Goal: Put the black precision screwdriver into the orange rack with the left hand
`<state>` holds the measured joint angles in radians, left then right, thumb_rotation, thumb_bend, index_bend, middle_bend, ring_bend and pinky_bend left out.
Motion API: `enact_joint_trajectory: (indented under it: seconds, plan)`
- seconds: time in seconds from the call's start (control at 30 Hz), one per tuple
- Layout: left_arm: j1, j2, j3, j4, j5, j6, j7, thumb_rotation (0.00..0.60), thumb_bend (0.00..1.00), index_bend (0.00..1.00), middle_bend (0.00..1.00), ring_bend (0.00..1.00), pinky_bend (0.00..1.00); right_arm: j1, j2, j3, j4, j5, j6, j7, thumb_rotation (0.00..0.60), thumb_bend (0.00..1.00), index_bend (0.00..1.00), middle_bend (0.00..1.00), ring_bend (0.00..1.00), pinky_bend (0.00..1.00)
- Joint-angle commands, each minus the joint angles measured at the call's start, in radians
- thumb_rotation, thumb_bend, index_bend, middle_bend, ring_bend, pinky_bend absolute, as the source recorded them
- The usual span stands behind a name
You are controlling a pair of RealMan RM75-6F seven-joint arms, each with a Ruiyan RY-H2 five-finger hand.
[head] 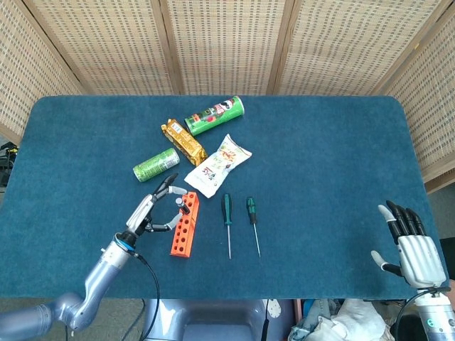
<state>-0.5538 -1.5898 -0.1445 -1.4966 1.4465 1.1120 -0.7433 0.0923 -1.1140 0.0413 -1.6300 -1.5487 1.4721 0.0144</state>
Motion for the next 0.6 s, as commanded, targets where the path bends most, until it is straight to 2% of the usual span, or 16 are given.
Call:
enact_joint_trajectory:
  seconds: [0.03,0.13,0.3,0.6]
  plan:
    - [0.015,0.038,0.005,-0.05,0.006,0.019,0.012,0.6,0.5,0.18,0.0,0.0,0.0,0.0,0.0,-0.001,-0.001,-0.002,0.0,-0.002,0.6,0.23,0.0,0.0,0.0,0.0]
    - [0.029,0.075,0.011,-0.103,0.011,0.033,0.025,0.6,0.57,0.17,0.0,0.0,0.0,0.001,-0.001,-0.002,-0.002,-0.004,-0.001,-0.006,0.6,0.23,0.0,0.0,0.0,0.0]
    - [0.054,0.126,0.022,-0.181,0.003,0.053,0.062,0.6,0.62,0.16,0.0,0.0,0.0,0.001,-0.003,-0.003,-0.004,-0.006,-0.002,-0.013,0.6,0.23,0.0,0.0,0.0,0.0]
    - [0.054,0.143,0.026,-0.215,0.004,0.041,0.055,0.6,0.74,0.14,0.0,0.0,0.0,0.003,-0.006,-0.005,-0.008,-0.009,-0.004,-0.023,0.6,0.23,0.0,0.0,0.0,0.0]
